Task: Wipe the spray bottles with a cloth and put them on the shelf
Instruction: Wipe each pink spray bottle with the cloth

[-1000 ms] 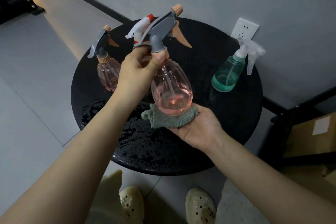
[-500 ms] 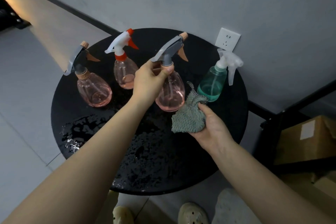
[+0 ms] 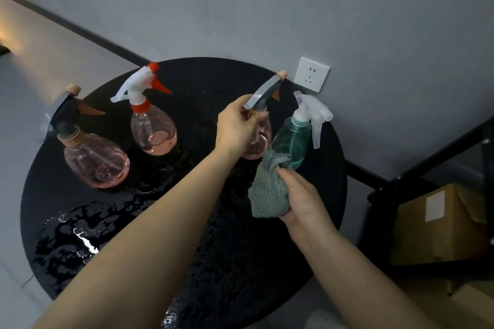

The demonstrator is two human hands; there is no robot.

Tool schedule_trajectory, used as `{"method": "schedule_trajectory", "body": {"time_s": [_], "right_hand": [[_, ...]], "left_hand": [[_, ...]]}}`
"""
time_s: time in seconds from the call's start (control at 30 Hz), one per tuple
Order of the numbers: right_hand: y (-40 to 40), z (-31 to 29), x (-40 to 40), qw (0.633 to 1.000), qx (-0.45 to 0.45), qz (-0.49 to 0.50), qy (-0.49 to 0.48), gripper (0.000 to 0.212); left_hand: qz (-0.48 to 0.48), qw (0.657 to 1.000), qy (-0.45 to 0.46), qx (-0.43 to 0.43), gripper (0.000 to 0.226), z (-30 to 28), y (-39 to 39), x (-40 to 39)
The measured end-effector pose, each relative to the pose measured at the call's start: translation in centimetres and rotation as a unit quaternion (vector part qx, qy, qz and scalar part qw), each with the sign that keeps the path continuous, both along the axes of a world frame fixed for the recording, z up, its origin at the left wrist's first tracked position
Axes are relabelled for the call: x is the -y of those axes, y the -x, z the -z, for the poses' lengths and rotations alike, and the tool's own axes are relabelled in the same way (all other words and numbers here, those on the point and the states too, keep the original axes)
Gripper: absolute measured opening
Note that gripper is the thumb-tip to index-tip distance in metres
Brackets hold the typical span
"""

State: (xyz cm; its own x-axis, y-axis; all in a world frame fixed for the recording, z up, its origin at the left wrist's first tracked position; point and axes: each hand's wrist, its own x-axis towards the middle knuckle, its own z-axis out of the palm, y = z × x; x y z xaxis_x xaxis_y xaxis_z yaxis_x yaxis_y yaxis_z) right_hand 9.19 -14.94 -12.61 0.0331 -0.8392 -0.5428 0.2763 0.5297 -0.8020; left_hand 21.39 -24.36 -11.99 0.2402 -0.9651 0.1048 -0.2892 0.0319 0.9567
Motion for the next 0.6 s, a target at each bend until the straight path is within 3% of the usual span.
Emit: {"method": "schedule_trajectory", "body": {"time_s": [0.1, 0.17, 0.23, 0.33, 0.4, 0.5, 0.6], "right_hand": [[-0.5, 0.6, -0.1, 0.965, -0.205, -0.055, 0.153, 0.016], [-0.7, 1.0, -0.1, 0.897, -0.334, -0.105, 0.270, 0.028], [-0.9, 1.4, -0.3, 0.826, -0.407, -0.145, 0.363, 0.035], [-1.2, 2.1, -0.6, 0.731, -0.488, -0.192, 0.436, 0.036], [-1.5, 2.6, -0.8, 0.678, -0.522, -0.203, 0.476, 0.036], [-2.2, 2.9, -0.9, 0.628, -0.551, -0.225, 0.502, 0.041], [-3.5, 3.0, -1.1, 0.603, -0.553, -0.244, 0.521, 0.042]], "left_hand": [[0.001, 1.000, 0.015, 0.000, 0.025, 0.3, -0.4, 0.1], [0.008, 1.000, 0.013, 0.006, 0.025, 0.4, -0.5, 0.1], [0.029, 0.999, 0.008, 0.016, 0.029, 0.2, -0.7, -0.1], [0.070, 0.996, 0.000, 0.058, 0.040, -0.1, -2.1, -1.1], [0.039, 0.994, 0.005, 0.107, 0.039, 0.1, -3.9, -2.7], [-0.073, 0.983, 0.009, 0.169, 0.030, 1.0, -7.6, -6.6], [-0.169, 0.968, -0.039, 0.183, 0.034, 1.9, -11.6, -9.6]]}}
